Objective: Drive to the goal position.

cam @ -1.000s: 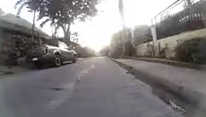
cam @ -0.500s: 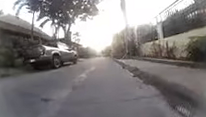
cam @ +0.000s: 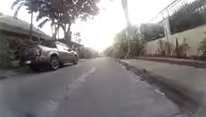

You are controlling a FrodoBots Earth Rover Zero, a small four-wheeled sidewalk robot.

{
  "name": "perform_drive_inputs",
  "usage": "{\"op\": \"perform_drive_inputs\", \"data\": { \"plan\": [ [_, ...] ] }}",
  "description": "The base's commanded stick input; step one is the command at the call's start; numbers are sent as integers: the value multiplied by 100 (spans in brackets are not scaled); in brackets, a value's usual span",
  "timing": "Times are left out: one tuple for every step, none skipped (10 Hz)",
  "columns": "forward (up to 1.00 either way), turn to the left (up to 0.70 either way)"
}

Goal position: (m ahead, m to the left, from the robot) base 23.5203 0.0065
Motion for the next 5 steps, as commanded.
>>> {"op": "perform_drive_inputs", "data": {
  "plan": [
    [100,-36],
    [100,4],
    [100,4],
    [100,4],
    [100,4]
  ]
}}
